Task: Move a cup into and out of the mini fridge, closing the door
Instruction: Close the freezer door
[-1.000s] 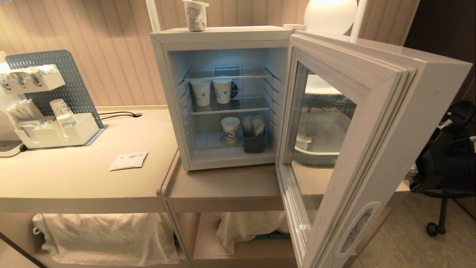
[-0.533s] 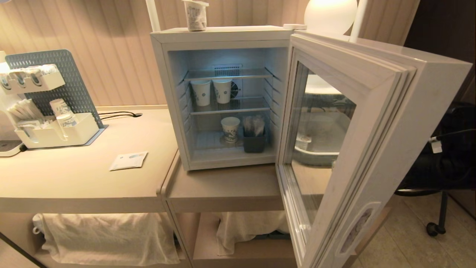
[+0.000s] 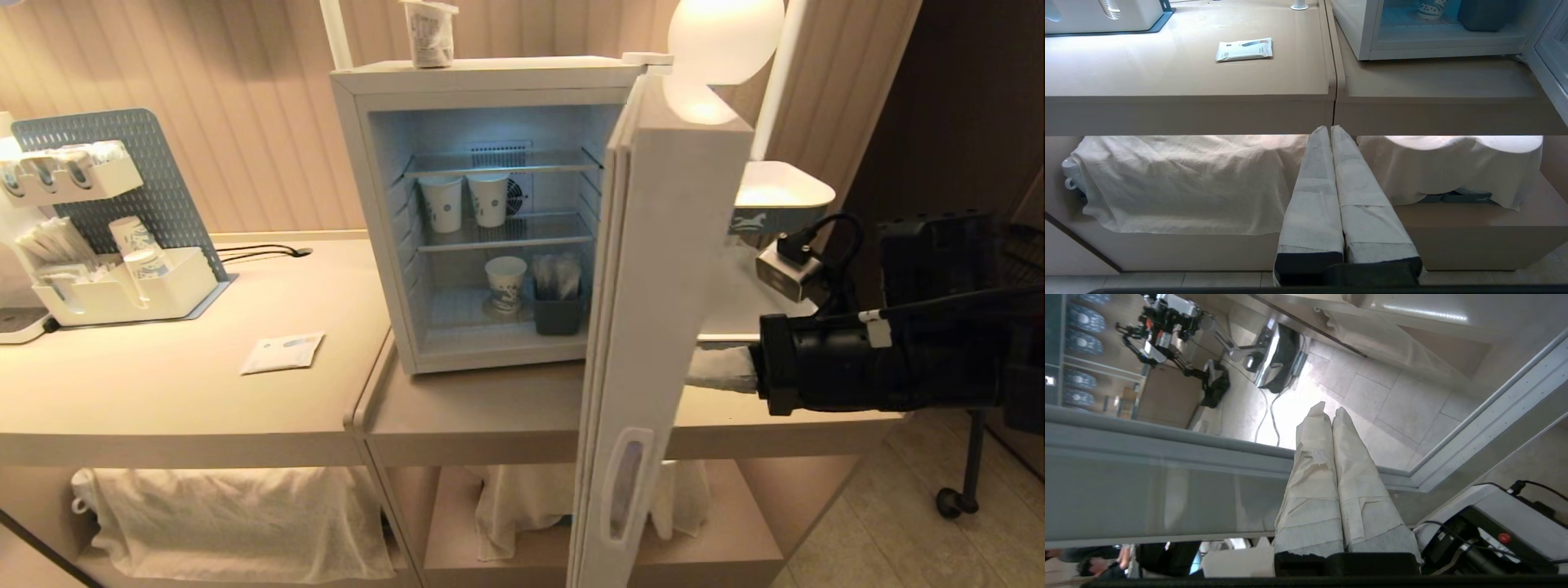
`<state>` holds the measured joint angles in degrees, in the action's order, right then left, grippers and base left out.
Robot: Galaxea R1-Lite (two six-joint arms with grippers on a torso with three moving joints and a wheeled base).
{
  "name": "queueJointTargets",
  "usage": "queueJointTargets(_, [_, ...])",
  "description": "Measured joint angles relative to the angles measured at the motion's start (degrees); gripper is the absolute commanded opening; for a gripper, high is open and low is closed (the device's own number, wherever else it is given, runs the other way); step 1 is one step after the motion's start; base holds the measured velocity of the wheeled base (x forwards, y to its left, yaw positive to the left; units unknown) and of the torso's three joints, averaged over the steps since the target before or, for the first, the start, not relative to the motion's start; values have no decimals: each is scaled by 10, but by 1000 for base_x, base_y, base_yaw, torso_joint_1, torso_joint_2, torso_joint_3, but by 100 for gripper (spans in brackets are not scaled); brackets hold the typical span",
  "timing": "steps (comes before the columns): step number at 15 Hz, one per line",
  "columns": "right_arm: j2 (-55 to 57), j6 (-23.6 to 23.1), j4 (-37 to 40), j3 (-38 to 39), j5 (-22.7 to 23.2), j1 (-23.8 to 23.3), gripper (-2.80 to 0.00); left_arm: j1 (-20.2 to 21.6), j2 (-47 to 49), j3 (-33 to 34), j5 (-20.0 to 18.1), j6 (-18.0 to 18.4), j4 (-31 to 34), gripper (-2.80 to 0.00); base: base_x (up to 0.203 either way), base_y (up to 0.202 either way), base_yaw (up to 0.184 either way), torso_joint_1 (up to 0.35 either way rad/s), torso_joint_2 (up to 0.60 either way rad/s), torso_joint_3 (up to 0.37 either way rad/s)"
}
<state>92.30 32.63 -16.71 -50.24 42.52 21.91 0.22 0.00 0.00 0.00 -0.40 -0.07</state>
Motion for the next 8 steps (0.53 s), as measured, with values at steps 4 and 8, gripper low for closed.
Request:
queueJointTargets(4, [18, 0, 6, -33, -54, 48, -280, 0, 0, 0, 0, 0, 0, -280, 0, 0, 0, 0, 0, 0])
queueJointTargets(8, [55, -4, 4, -79, -146, 91, -280, 0, 0, 0, 0, -1, 0, -280, 0, 0, 0, 0, 0, 0])
